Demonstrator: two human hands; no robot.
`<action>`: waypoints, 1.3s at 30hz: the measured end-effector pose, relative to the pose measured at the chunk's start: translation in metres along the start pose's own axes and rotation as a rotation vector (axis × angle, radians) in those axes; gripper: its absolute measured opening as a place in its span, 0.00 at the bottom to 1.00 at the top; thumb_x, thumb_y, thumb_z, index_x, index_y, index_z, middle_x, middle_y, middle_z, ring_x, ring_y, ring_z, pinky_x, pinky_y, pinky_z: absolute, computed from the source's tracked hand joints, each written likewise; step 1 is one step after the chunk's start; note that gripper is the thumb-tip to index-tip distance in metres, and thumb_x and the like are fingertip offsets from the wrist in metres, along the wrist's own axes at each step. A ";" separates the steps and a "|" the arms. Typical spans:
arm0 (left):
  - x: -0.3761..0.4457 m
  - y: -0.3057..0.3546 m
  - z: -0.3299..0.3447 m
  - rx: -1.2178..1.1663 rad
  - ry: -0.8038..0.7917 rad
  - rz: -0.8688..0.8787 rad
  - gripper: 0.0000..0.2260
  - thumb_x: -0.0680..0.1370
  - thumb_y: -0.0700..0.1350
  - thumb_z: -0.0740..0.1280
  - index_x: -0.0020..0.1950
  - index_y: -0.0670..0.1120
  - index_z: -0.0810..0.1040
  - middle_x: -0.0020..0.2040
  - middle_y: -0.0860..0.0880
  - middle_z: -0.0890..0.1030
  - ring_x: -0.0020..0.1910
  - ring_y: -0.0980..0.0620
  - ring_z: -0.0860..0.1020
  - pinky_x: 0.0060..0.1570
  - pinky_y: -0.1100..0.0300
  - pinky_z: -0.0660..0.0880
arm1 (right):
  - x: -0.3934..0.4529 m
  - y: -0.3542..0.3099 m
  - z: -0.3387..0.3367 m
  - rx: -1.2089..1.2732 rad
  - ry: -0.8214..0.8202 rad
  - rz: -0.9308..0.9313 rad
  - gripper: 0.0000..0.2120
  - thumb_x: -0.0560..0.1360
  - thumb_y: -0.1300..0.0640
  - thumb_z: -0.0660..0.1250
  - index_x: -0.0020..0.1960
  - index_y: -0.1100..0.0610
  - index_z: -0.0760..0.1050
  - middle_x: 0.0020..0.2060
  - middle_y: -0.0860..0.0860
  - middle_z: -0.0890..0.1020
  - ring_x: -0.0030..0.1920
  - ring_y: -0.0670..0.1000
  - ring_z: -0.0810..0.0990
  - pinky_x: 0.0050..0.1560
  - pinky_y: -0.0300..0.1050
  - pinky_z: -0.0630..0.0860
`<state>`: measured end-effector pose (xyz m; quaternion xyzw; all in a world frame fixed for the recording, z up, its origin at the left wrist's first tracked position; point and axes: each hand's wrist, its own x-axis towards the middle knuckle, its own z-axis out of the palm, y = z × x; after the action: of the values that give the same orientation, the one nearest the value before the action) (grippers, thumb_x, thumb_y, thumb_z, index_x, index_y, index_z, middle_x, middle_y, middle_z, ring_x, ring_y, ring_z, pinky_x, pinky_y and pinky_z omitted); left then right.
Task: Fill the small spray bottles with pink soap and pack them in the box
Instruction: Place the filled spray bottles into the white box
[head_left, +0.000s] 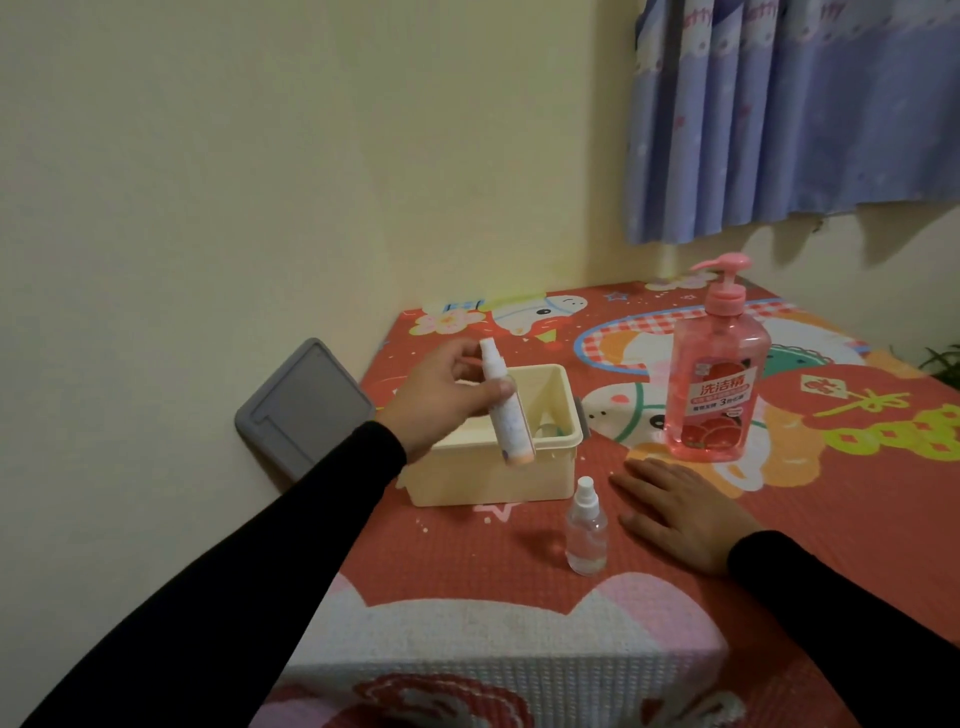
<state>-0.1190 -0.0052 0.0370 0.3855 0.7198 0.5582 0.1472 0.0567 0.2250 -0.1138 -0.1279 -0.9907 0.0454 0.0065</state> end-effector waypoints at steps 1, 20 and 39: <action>0.007 0.002 -0.002 -0.032 0.010 -0.012 0.14 0.74 0.39 0.72 0.57 0.44 0.74 0.51 0.41 0.80 0.51 0.45 0.81 0.52 0.49 0.81 | 0.000 0.000 -0.001 0.005 -0.001 0.000 0.49 0.61 0.24 0.26 0.78 0.42 0.49 0.78 0.47 0.52 0.78 0.49 0.49 0.77 0.47 0.45; 0.103 -0.054 0.027 0.105 0.009 -0.413 0.11 0.74 0.33 0.70 0.51 0.42 0.71 0.53 0.40 0.79 0.53 0.40 0.80 0.51 0.48 0.80 | 0.000 0.000 -0.001 0.035 0.014 0.013 0.43 0.65 0.25 0.30 0.77 0.38 0.47 0.78 0.43 0.50 0.78 0.46 0.47 0.75 0.42 0.41; 0.125 -0.076 0.047 0.286 -0.255 -0.769 0.07 0.78 0.35 0.65 0.56 0.37 0.73 0.60 0.37 0.79 0.57 0.41 0.80 0.55 0.48 0.79 | 0.000 -0.002 -0.004 0.039 -0.014 0.022 0.46 0.62 0.23 0.26 0.76 0.37 0.47 0.78 0.42 0.49 0.77 0.44 0.46 0.76 0.44 0.43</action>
<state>-0.2009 0.1114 -0.0206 0.1718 0.8572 0.3052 0.3776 0.0561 0.2239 -0.1096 -0.1382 -0.9882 0.0659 0.0016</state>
